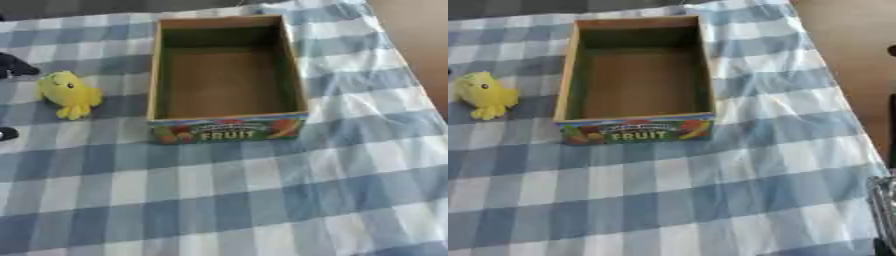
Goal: Pick up objects on the table and place them in the box.
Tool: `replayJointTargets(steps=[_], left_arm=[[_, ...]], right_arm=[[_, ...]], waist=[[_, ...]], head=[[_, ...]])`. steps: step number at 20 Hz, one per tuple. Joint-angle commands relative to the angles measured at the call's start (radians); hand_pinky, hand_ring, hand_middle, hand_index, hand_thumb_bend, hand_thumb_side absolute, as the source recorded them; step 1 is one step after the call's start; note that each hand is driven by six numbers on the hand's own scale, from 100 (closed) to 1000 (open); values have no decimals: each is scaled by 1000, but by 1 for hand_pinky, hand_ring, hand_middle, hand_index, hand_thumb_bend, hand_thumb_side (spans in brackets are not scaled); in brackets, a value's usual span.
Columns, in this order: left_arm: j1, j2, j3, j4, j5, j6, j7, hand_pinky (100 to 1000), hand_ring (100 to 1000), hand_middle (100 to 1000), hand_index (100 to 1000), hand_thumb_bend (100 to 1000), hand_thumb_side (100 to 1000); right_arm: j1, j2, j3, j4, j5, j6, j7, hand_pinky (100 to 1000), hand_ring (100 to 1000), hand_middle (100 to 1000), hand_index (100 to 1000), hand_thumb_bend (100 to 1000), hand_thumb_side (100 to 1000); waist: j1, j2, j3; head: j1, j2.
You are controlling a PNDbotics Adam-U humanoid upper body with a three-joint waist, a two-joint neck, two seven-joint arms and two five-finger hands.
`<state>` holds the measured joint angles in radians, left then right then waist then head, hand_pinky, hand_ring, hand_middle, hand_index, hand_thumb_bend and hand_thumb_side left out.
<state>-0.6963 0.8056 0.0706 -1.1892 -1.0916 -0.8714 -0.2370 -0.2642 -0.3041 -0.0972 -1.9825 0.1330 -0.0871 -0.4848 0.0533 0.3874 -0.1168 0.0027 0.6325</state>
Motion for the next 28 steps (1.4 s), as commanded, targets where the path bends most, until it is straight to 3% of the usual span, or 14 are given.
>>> replayJointTargets(steps=[1,7,11,14,20,28], left_arm=[[-21,21,2,13,-45,-36,40,892,893,838,1000,514,369],[-32,9,9,39,-112,-36,171,882,889,837,994,431,353],[-39,6,20,44,-119,-36,208,880,888,834,995,407,360],[-49,1,28,44,-103,-36,221,873,886,834,994,370,348],[-70,-2,51,45,-56,-36,200,871,885,828,995,395,402],[-106,-10,85,79,-62,-36,221,870,885,824,997,405,365]], right_arm=[[-9,-12,-1,-18,-5,-1,2,1000,901,561,843,100,730],[-10,-12,1,-18,-5,-1,6,1000,902,560,843,100,731],[-10,-13,2,-18,-5,-1,8,1000,902,560,843,100,732],[-11,-13,3,-18,-6,-1,10,1000,902,560,843,100,732],[-14,-16,0,-18,-6,-4,8,1000,902,560,844,100,733],[-19,-15,-1,-18,-5,-6,8,1000,904,559,844,100,737]], waist=[[0,-16,-1],[1,-13,-1],[1,-13,1],[1,-13,1],[4,-8,0],[10,10,-21]], head=[[2,0],[1,-1],[1,-1],[9,1],[27,-9],[33,-30]])
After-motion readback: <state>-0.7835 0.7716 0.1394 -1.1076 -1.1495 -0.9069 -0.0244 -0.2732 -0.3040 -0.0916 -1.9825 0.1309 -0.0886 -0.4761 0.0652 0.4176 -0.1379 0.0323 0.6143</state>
